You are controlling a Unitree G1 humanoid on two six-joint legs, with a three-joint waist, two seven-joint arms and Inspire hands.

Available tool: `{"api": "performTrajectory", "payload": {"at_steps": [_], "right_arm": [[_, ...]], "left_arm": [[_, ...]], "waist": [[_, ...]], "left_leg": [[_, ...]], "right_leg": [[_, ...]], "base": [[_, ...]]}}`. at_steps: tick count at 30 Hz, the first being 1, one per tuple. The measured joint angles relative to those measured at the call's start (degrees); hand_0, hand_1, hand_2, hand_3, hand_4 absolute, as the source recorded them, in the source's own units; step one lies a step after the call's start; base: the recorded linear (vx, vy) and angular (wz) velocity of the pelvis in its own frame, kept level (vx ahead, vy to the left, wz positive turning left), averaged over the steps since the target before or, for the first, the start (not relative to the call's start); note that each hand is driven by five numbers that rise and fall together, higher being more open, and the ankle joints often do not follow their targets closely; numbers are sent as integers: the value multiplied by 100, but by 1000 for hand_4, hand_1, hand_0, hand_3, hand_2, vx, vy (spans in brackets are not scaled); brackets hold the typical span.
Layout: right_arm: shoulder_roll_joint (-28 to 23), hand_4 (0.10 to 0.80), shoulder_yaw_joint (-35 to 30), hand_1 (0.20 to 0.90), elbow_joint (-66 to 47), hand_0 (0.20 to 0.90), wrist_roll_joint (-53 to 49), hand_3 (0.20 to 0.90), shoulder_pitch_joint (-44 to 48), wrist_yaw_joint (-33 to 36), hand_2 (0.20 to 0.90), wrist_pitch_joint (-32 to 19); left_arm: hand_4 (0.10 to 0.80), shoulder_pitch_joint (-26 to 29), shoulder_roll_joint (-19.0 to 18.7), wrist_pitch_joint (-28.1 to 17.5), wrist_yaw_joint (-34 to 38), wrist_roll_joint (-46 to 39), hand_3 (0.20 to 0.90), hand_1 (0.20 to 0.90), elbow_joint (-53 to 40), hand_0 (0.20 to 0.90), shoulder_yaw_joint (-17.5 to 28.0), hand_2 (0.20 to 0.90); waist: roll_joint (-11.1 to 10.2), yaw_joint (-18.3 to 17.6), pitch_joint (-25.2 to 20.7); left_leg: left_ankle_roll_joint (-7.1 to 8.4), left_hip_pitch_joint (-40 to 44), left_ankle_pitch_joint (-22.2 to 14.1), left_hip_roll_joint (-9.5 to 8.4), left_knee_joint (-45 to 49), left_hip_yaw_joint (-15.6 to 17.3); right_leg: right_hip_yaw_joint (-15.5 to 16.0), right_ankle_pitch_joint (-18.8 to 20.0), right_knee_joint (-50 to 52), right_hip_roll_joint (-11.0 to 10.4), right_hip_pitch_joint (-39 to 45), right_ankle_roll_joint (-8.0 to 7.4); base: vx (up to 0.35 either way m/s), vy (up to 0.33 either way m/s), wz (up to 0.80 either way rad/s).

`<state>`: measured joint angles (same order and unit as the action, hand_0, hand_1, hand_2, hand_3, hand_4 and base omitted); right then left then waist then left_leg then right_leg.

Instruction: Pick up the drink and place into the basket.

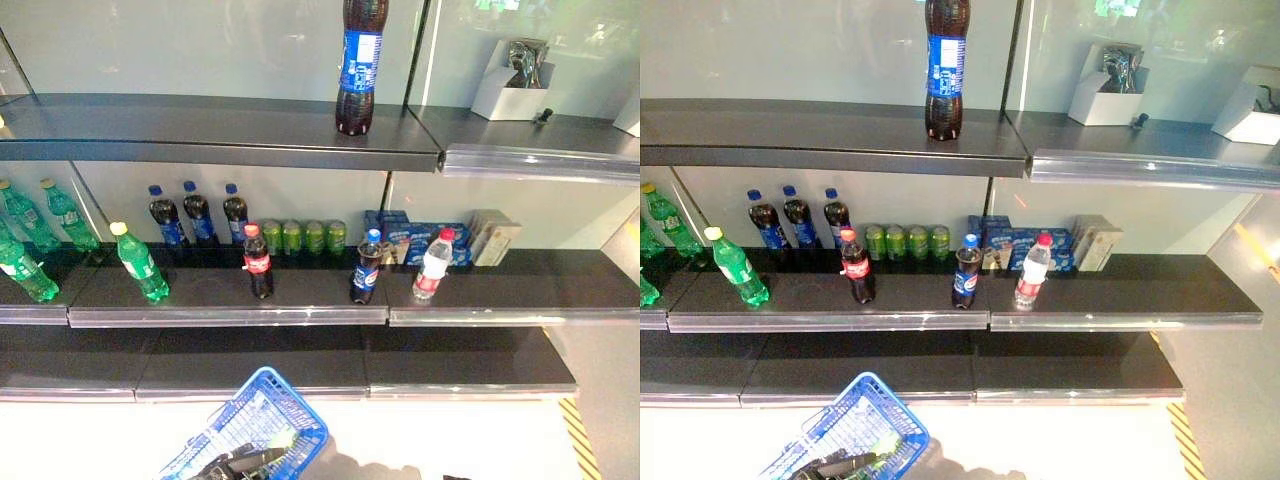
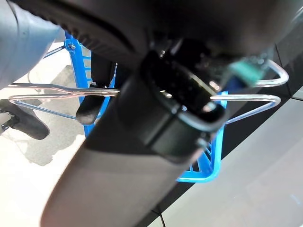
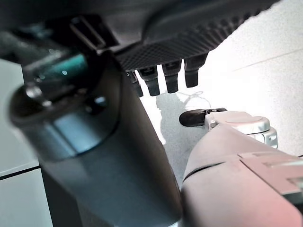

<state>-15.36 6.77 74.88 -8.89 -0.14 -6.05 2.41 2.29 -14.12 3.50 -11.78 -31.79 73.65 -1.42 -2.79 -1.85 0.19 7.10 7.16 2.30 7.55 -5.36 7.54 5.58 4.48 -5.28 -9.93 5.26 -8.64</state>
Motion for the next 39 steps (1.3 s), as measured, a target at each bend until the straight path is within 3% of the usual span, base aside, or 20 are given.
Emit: {"api": "performTrajectory", "payload": {"at_steps": [33, 37, 39], "right_arm": [[-4, 800, -8, 900, -17, 900, -23, 900, -30, 6, 900, -65], [11, 800, -22, 900, -90, 900, -257, 900, -30, 194, 900, -168], [17, 800, -119, 900, -116, 900, -264, 900, -26, 255, 900, -257]], "left_arm": [[100, 7, 6, -15, -23, 8, 200, 300, -17, 300, -13, 300], [100, 64, 1, -22, -55, 22, 200, 300, -56, 300, -15, 300], [100, 101, -1, -15, -56, 16, 200, 300, -51, 300, -14, 300]], "waist": [[-5, -14, 96], [-63, -88, 241], [-123, -137, 330]], "left_leg": [[24, 73, -24, -9, 0, 16], [-21, 84, -86, -97, 1, 78], [-71, 104, -153, -174, -1, 154]], "right_leg": [[-15, -1, 5, -3, 16, 0], [-316, 129, 130, -18, -196, -28], [-311, 253, 224, -27, -408, 9]], "base": [[-3, 9, 0], [-126, 178, -37], [-126, 52, -79]]}}
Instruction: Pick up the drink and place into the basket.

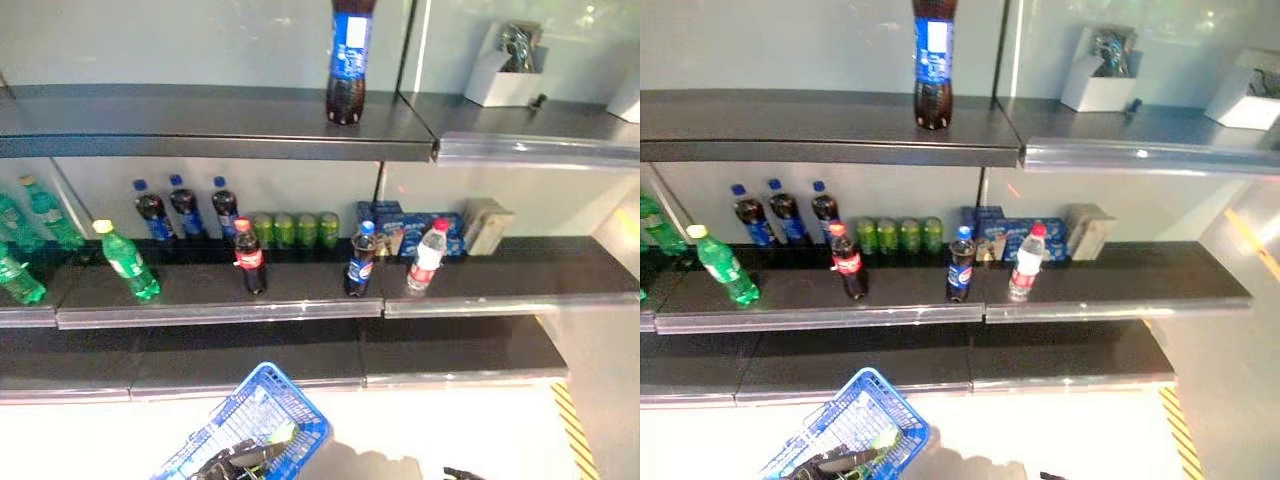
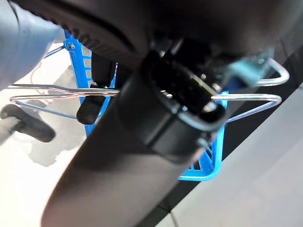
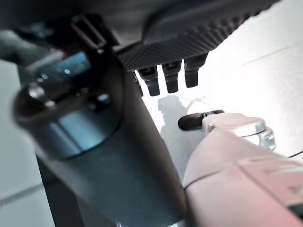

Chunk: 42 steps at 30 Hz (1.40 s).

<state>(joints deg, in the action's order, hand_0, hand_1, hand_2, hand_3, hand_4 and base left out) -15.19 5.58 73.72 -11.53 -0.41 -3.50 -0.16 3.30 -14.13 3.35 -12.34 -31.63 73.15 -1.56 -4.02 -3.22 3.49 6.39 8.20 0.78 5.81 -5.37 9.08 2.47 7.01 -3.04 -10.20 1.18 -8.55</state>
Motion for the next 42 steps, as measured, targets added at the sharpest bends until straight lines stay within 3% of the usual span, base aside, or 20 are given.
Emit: {"api": "performTrajectory", "payload": {"at_steps": [4, 5, 6, 7, 10, 11, 12, 15, 17, 19, 22, 25, 26, 27, 32, 33, 35, 36, 40, 42], "right_arm": [[9, 800, -121, 900, 13, 900, -16, 900, -72, 34, 900, -98], [13, 800, -138, 900, 29, 900, -12, 900, -102, 31, 900, -97], [11, 800, -159, 900, 98, 900, -11, 900, -146, 27, 900, -116], [7, 800, -167, 900, 170, 900, -13, 900, -248, 25, 900, -126], [2, 800, -223, 900, 485, 900, 13, 900, -586, -43, 900, 7], [5, 800, -217, 900, 472, 900, 12, 900, -634, -77, 900, 2], [-20, 800, -218, 900, 418, 900, 10, 900, -635, -91, 900, -22], [-170, 800, -192, 900, 42, 900, -46, 900, -335, -78, 900, -169], [-114, 800, -144, 900, -162, 900, -123, 900, -87, -86, 900, -268], [-79, 800, -125, 900, -190, 900, -210, 900, -54, -98, 900, -297], [-122, 800, -125, 900, -252, 900, -230, 900, -72, -95, 900, -255], [-91, 800, -114, 900, -250, 900, -252, 900, -142, -89, 900, -126], [-91, 800, -101, 900, -202, 900, -248, 900, -161, -86, 900, -82], [-122, 800, -88, 900, -149, 900, -237, 900, -148, -80, 900, -52], [-314, 800, -102, 900, -98, 900, -213, 900, -173, -64, 900, -110], [-317, 800, -101, 900, -89, 900, -212, 900, -196, -58, 900, -112], [-254, 800, -90, 900, 6, 900, -211, 900, -187, -41, 900, -111], [-191, 800, -94, 900, 42, 900, -183, 900, -200, -40, 900, -101], [-194, 800, -83, 900, 136, 900, -21, 900, -188, -52, 900, -32], [-223, 800, -83, 900, 100, 900, 161, 900, -67, -73, 900, -19]], "left_arm": [[100, 94, -69, 43, 37, 13, 200, 300, 9, 300, 21, 300], [100, 95, -124, 49, 40, 73, 200, 300, 9, 300, 58, 300], [100, 88, -164, 84, 40, 111, 200, 300, 10, 300, 105, 300], [100, 61, -186, 119, 42, 160, 200, 300, 14, 300, 123, 300], [100, 72, -188, 143, 34, 211, 200, 300, 58, 300, 24, 300], [100, 70, -204, 129, 31, 192, 200, 300, 43, 300, 21, 300], [100, 68, -185, 101, 19, 168, 200, 300, 31, 300, 23, 300], [100, 186, 51, 109, 35, 115, 200, 300, 73, 300, 9, 300], [100, 280, 61, 150, 67, 120, 200, 300, 53, 300, 23, 300], [100, 260, 37, 146, 102, 116, 200, 300, 20, 300, 19, 300], [100, 261, 28, 151, 157, 116, 200, 300, 7, 300, -3, 300], [100, 226, 34, 43, 175, 79, 200, 300, 14, 300, 20, 300], [100, 239, 54, 9, 166, 69, 200, 300, 5, 300, 20, 300], [100, 239, 120, -23, 142, 46, 200, 300, -43, 300, 19, 300], [100, 255, 368, 6, -76, -141, 200, 300, -118, 300, 26, 300], [100, 256, 408, -2, -91, -159, 200, 300, -120, 300, 31, 300], [100, 264, 483, -17, -105, -157, 200, 300, -114, 300, 50, 300], [100, 262, 460, -2, -111, -154, 200, 300, -109, 300, 67, 300], [100, 272, 507, 39, -214, -137, 200, 300, -1, 300, 111, 300], [100, 177, 605, 22, -218, -149, 200, 300, -13, 300, 267, 300]], "waist": [[-209, -88, 206], [-283, -179, 277], [-330, -204, 291], [-349, -219, 288], [30, -183, 291], [22, -141, 273], [-2, -136, 272], [195, 3, 314], [339, 1, 334], [401, 7, 307], [401, 25, 269], [286, 17, 256], [184, 48, 318], [120, 114, 319], [400, 207, 376], [425, 215, 367], [576, 356, 353], [663, 295, 354], [577, 179, 334], [541, 350, 347]], "left_leg": [[-108, 115, -118, -154, -1, 540], [-128, 156, -117, -134, -1, 780], [-157, 179, -116, -108, -2, 992], [-174, 182, -115, -45, -3, 1135], [106, 168, 63, 679, 8, 2034], [164, 205, 67, 648, 46, 2028], [194, 232, 110, 642, 51, 1985], [-7, 166, -183, 513, 27, 1484], [275, 340, -129, 663, 50, 1582], [302, 461, -203, 848, 158, 1734], [72, 411, -270, 1063, 502, 1672], [37, -38, -86, 1219, 1522, 1337], [162, -233, -94, 1131, 1841, 1004], [341, -228, -206, 790, 1517, 640], [244, -661, -155, -79, 623, 455], [244, -747, -155, -119, 629, 457], [-48, -812, -87, -209, 546, 441], [-376, -811, 71, -48, 524, 717], [-312, -677, 127, -163, 421, 952], [-475, -394, 166, -254, 290, 976]], "right_leg": [[-44, 456, -30, -28, -458, 80], [201, 686, -55, -4, -578, 132], [389, 869, -162, 37, -665, -46], [533, 564, -166, 18, -694, -285], [1142, -406, 1497, 88, -947, -88], [1149, -678, 1643, 94, -906, 16], [1119, -713, 1359, 200, -826, 394], [800, -230, 688, 535, -746, 563], [1087, -67, 166, 639, -523, 656], [1398, -296, 530, 660, -466, 696], [1258, -374, 556, 868, -475, 849], [1185, -301, 186, 945, -252, 1087], [1009, -209, -30, 916, -54, 1147], [759, -157, -185, 855, 21, 1162], [865, -152, -221, 807, 51, 1165], [945, -158, -221, 821, 35, 1154], [973, -185, -195, 863, 29, 1041], [1025, -537, 311, 1044, 29, 961], [1138, -705, -203, 960, 583, 917], [1107, -736, -192, 903, 763, 861]], "base": [[-138, -81, -118], [-234, -121, -112], [-237, -99, -100], [-262, -102, -68], [-240, -167, -27], [-210, -280, -36], [-160, -283, -56], [-89, -413, -93], [-69, -425, -83], [-65, -382, -29], [-96, -381, -22], [-35, -227, -13], [25, -69, -15], [31, -48, -29], [92, -36, -37], [162, -6, -16], [254, 28, -40], [281, 56, -25], [321, 70, 41], [264, 13, 0]]}}
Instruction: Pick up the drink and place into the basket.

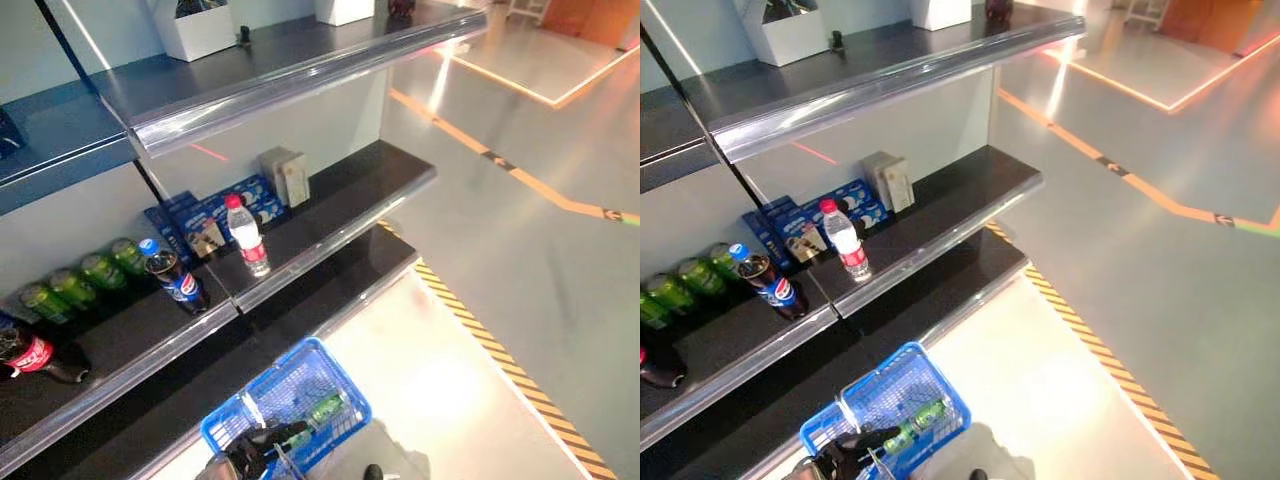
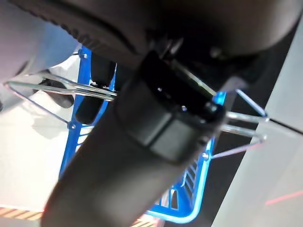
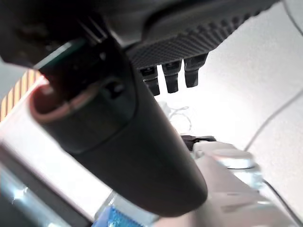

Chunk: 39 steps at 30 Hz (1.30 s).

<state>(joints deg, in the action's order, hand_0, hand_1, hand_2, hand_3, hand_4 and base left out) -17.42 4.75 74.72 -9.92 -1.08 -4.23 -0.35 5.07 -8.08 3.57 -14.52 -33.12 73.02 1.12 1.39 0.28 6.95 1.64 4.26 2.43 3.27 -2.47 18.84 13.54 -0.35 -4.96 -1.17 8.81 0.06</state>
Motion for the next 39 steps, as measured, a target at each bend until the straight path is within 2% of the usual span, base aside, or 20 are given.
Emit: {"api": "performTrajectory", "payload": {"at_steps": [3, 4, 5, 6, 7, 8, 9, 11, 14, 16, 18, 19, 20, 21, 22, 25, 28, 30, 32, 39], "right_arm": [[24, 800, 204, 900, -156, 900, 106, 900, 174, -105, 900, -34], [22, 800, 204, 900, -165, 900, 94, 900, 253, -111, 900, -34], [-9, 800, 187, 900, -159, 900, 71, 900, 326, -97, 900, -28], [-38, 800, 172, 900, -138, 900, 63, 900, 397, -87, 900, -22], [-70, 800, 157, 900, -174, 900, 43, 900, 434, -83, 900, -33], [-65, 800, 144, 900, -208, 900, 42, 900, 414, -106, 900, -40], [-59, 800, 147, 900, -206, 900, 42, 900, 401, -119, 900, -29], [-15, 800, 151, 900, -137, 900, 19, 900, 240, -141, 900, -31], [33, 800, 98, 900, 37, 900, -144, 900, 121, -146, 900, -73], [46, 800, 76, 900, 35, 900, -224, 900, 58, -129, 900, -178], [63, 800, 76, 900, 34, 900, -293, 900, 47, -119, 900, -239], [78, 800, 75, 900, 48, 900, -306, 900, 17, -104, 900, -295], [121, 800, 75, 900, 126, 900, -308, 900, 37, -103, 900, -352], [202, 800, 75, 900, 182, 900, -313, 900, 36, -100, 900, -389], [301, 800, 63, 900, 197, 900, -309, 900, 16, -109, 900, -410], [184, 800, 49, 900, 151, 900, -340, 900, 157, -90, 900, -365], [74, 800, 115, 900, 7, 900, -352, 900, 267, -52, 900, -58], [48, 800, 129, 900, 8, 900, -377, 900, 347, -37, 900, 2], [-52, 800, 108, 900, 7, 900, -427, 900, 490, 19, 900, -9], [-66, 800, 82, 900, 7, 900, -395, 900, 392, 32, 900, -31]], "left_arm": [[100, 50, -106, -2, 14, -22, 200, 300, 8, 300, 284, 300], [100, 94, -149, 1, 17, -36, 200, 300, 22, 300, 315, 300], [100, 126, -177, 3, 21, -28, 200, 300, 41, 300, 319, 300], [100, 154, -200, -1, 35, -19, 200, 300, 99, 300, 361, 300], [100, 163, -204, 2, 34, 1, 200, 300, 150, 300, 375, 300], [100, 163, -234, -3, 32, -8, 200, 300, 140, 300, 384, 300], [100, 154, -280, 10, 36, -45, 200, 300, 137, 300, 349, 300], [100, 118, -395, 12, 35, -191, 200, 300, 97, 300, 203, 300], [100, 103, -425, 8, 117, -233, 200, 300, 135, 300, 182, 300], [100, 132, -416, 5, 185, -240, 200, 300, 234, 300, 171, 300], [100, 122, -431, -27, 220, -288, 200, 300, 248, 300, 191, 300], [100, 108, -463, -46, 261, -294, 200, 300, 246, 300, 191, 300], [100, 106, -547, -50, 259, -292, 200, 300, 247, 300, 160, 300], [100, 104, -660, -49, 249, -292, 200, 300, 247, 300, 149, 300], [100, 69, -772, -69, 258, -293, 200, 300, 260, 300, 145, 300], [100, 7, -811, -215, 206, -481, 200, 300, 219, 300, 245, 300], [100, 117, -761, -237, 206, -541, 200, 300, 178, 300, 232, 300], [100, 134, -736, -232, 213, -583, 200, 300, 61, 300, 221, 300], [100, 157, -597, -218, 207, -628, 200, 300, 70, 300, 224, 300], [100, 40, -395, -259, 155, -648, 200, 300, -47, 300, -57, 300]], "waist": [[-263, 215, -31], [-347, 263, -71], [-345, 279, -94], [-330, 277, -95], [-237, 261, -82], [-211, 263, -68], [-212, 257, -69], [-316, 264, -107], [-352, 274, -123], [-267, 174, -73], [-253, 66, -64], [-271, 28, -74], [-349, -8, -89], [-517, -49, -103], [-663, -54, -129], [-423, 21, -46], [-269, 107, 50], [-245, 143, 81], [-128, 264, 151], [70, 234, 207]], "left_leg": [[-5, -32, -172, -27, 300, 108], [-17, -106, -234, -62, 292, 153], [-127, -68, -271, -95, 119, 137], [-150, 26, -201, -95, -24, 94], [-190, 56, -121, 0, -66, 115], [-227, 66, -120, 43, -73, 91], [-268, 78, -137, 86, -86, -48], [-387, 170, -113, -4, -214, -469], [-402, 144, -89, -39, -228, -1000], [-374, 172, -67, -30, -233, -1712], [-354, 182, -56, -51, -232, -2028], [-285, 180, -57, -82, -232, -2217], [-200, 180, -72, -149, -233, -2429], [-100, 166, -120, -263, -237, -2534], [10, 188, -188, -311, -244, -2535], [345, 140, -225, 131, -143, -2612], [498, -106, -292, 360, 280, -2538], [514, -157, -295, 413, 376, -2535], [614, -229, -229, 468, 357, -2565], [529, -191, -133, 397, 151, -2717]], "right_leg": [[32, -24, 3, -70, 85, -37], [51, -64, 16, -89, 94, -99], [155, -166, 112, -74, 84, -150], [183, -285, 440, -71, -10, -314], [185, -460, 1163, -91, -316, -576], [156, -553, 1982, -164, -631, -724], [155, -608, 2698, -268, -910, -808], [157, -764, 3549, -576, -1261, -931], [-6, -767, 2735, -637, -1155, -906], [-558, -592, 1470, -580, -936, -791], [-858, -226, 818, -647, -859, -809], [-1062, 135, 367, -671, -820, -793], [-1312, 499, 7, -761, -777, -775], [-1560, 791, 43, -849, -767, -650], [-1564, 524, 190, -969, -692, -854], [-1346, 362, 175, -578, -541, -663], [-887, 299, 112, -371, -334, -474], [-745, 284, 121, -310, -312, -407], [-585, 223, 148, -255, -285, -380], [-434, 143, 154, -314, -91, -425]], "base": [[184, 12, 2], [172, 36, 21], [41, -12, 32], [28, -23, 44], [12, -65, 56], [90, -92, 75], [94, -165, 87], [112, -238, 106], [118, -195, 93], [158, -229, 116], [74, -190, 95], [58, -200, 102], [90, -330, 118], [75, -372, 116], [75, -431, 90], [4, -394, 52], [-27, -327, 66], [2, -170, 45], [42, -144, 39], [32, -46, 25]]}}
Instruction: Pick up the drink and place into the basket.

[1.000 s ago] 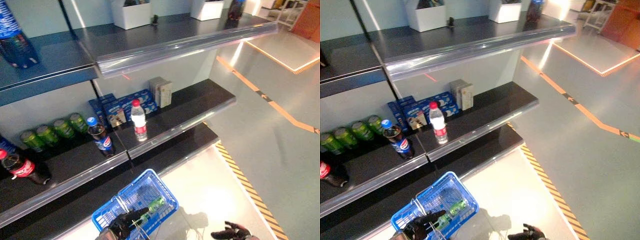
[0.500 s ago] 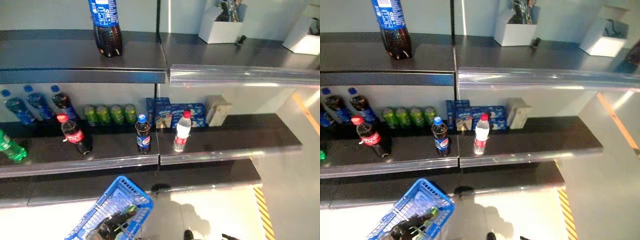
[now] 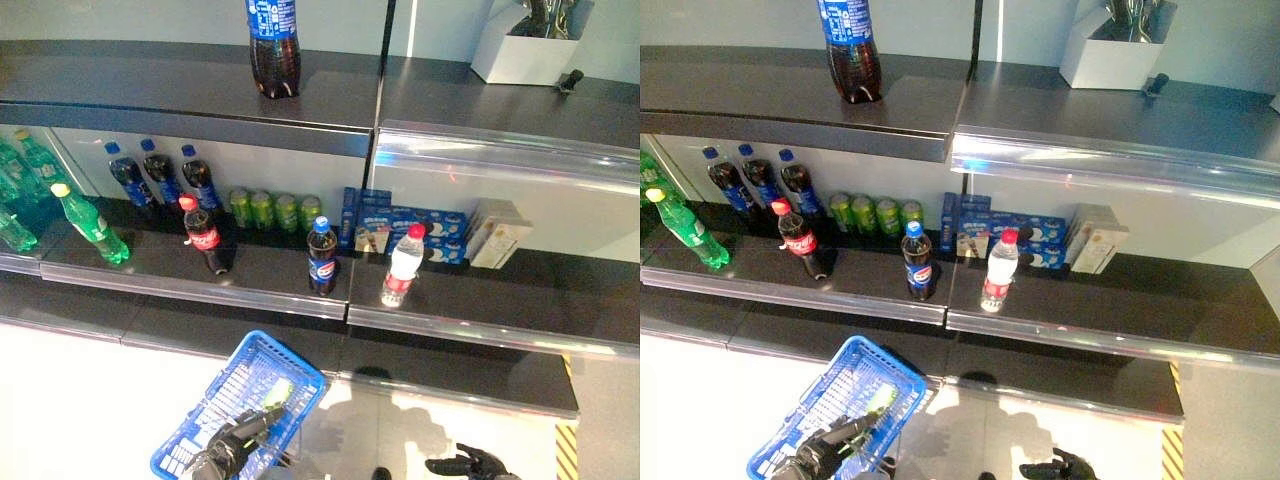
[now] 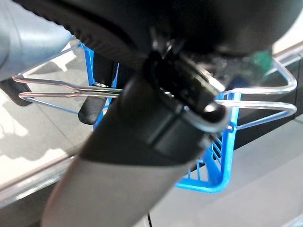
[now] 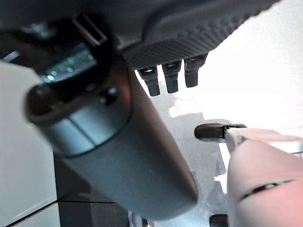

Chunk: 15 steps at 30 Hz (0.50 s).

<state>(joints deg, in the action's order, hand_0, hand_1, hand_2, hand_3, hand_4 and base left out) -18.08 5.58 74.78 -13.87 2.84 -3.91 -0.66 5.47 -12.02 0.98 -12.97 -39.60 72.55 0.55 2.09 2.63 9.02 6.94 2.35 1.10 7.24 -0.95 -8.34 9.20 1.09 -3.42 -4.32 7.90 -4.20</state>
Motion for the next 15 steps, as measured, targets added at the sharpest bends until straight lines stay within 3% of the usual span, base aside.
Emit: {"api": "performTrajectory", "payload": {"at_steps": [3, 9, 12, 15], "right_arm": [[-10, 800, 3, 900, 3, 900, 33, 900, -239, -7, 900, -7], [-340, 800, -22, 900, 13, 900, 31, 900, -110, 27, 900, -9], [-365, 800, -34, 900, 30, 900, -4, 900, -125, 36, 900, -110], [-311, 800, -27, 900, 27, 900, 42, 900, -211, -51, 900, -187]], "left_arm": [[100, -84, 109, 27, -84, 45, 200, 300, -82, 300, -60, 300], [100, 60, 382, 29, -207, 46, 200, 300, -61, 300, -116, 300], [100, 57, 423, 71, -233, 46, 200, 300, -49, 300, -222, 300], [100, 70, 342, 165, -223, 48, 200, 300, -50, 300, -195, 300]], "waist": [[139, -67, -20], [456, -233, 14], [489, -300, -18], [327, -386, -61]], "left_leg": [[-11, 60, 220, -10, -241, 23], [-60, -202, 371, -196, -109, 197], [-140, -139, 313, -292, -279, 353], [-193, -35, 389, -330, -418, 505]], "right_leg": [[168, -38, -14, -55, 43, -32], [165, 1, -15, -239, -131, -106], [153, -53, 33, -326, -84, -174], [116, -73, 34, -382, -82, -223]], "base": [[-101, 103, 34], [-109, 172, 13], [70, 201, 4], [76, 134, 0]]}}
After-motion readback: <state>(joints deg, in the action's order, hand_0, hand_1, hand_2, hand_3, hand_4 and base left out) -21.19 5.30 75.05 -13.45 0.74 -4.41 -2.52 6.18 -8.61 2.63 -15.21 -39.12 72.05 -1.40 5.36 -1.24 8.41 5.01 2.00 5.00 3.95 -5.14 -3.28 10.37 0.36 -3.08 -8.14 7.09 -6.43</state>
